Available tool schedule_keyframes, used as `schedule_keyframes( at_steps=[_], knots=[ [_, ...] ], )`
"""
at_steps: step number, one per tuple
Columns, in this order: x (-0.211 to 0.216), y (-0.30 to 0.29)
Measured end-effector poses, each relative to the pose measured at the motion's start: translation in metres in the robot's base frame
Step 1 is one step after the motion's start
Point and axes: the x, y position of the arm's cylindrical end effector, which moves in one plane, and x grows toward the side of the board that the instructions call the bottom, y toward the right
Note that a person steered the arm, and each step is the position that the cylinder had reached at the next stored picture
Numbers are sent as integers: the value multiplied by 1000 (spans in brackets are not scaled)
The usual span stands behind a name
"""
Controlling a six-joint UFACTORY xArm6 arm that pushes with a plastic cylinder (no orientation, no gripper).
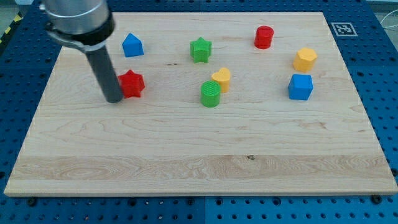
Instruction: Push the red star closer to the green circle
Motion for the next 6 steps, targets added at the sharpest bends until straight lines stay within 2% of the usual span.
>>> schedule_keyframes(
  at_steps=[1, 2, 3, 4, 5, 6],
  knots=[
    [-2, 31],
    [-2, 15],
    [-6, -24],
    [-33, -44],
    [-39, -11],
    [-39, 48]
  ],
)
